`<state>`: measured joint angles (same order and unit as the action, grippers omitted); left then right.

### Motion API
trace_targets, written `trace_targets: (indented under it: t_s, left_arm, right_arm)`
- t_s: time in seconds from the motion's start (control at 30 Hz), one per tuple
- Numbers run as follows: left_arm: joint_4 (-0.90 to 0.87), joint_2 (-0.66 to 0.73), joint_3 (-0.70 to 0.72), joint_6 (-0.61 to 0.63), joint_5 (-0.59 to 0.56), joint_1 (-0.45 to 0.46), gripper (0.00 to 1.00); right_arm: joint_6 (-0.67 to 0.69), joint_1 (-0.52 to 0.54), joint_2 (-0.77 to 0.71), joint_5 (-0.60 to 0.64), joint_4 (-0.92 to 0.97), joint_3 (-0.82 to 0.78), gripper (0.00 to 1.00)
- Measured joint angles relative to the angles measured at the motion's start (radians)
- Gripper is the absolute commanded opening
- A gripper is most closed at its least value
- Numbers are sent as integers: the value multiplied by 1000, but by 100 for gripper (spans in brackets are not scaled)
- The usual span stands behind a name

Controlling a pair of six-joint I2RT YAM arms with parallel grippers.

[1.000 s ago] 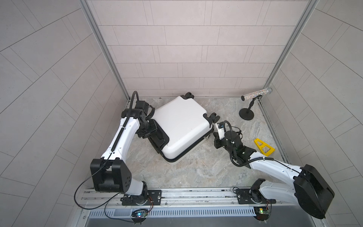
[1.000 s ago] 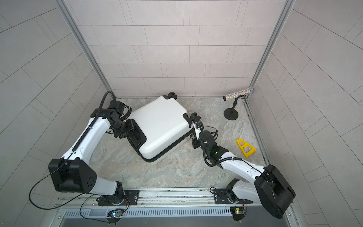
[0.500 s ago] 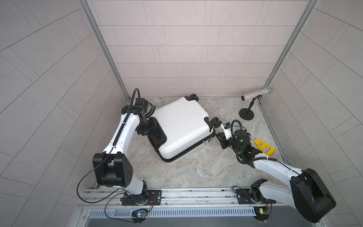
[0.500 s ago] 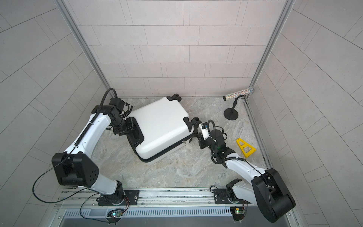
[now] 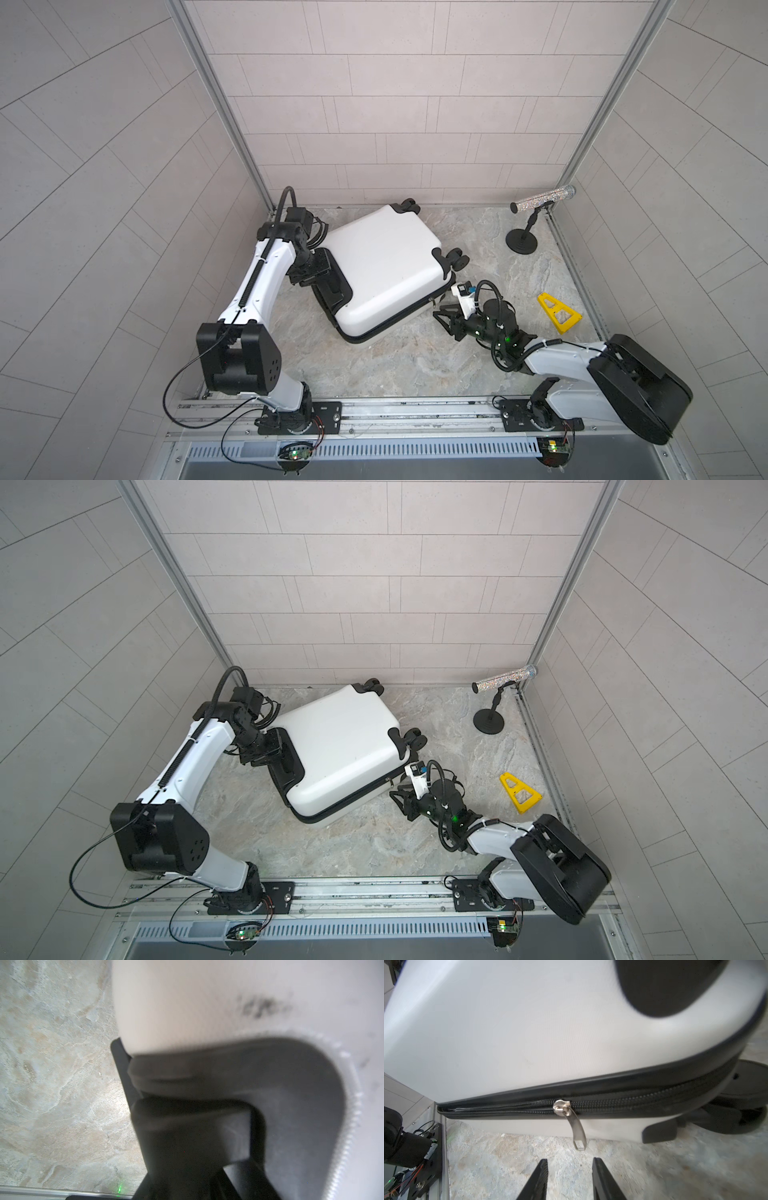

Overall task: Open the suitcase zippers
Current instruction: Unzip the zipper on the suitcase.

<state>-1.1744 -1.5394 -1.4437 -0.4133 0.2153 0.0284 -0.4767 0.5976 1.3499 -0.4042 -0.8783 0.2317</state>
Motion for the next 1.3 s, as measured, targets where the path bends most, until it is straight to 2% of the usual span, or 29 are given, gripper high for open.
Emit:
trace_targets:
  t_s: [0.23, 0.43, 0.5, 0.67, 0.8, 1.0, 1.2, 1.3]
  left_arm:
    - [-1, -8, -8, 14, 2, -2, 28]
    - [-6, -15, -17, 22, 1, -3, 28]
    - [-6, -17, -19, 24, 1, -3, 28]
    - [-5, -20, -22, 30, 0, -4, 28]
    - [-5, -20, -22, 31, 0, -4, 28]
    - [-5, -22, -23, 36, -2, -4, 28]
    - [-2, -28, -27, 58, -3, -4, 27]
    - [0, -29, -28, 63, -3, -4, 27]
  right_arm:
    - [-126, 31, 286, 62, -364, -18, 41]
    - [-146, 60, 335, 98, -470, -9, 41]
    - [-146, 62, 328, 103, -484, -10, 36]
    - [-129, 64, 304, 121, -478, -11, 13]
    - [-116, 68, 269, 130, -434, -12, 0]
    - [-58, 70, 115, 170, -216, -11, 0]
    - [30, 63, -90, 286, 145, 31, 0]
    - [70, 23, -153, 333, 296, 64, 0]
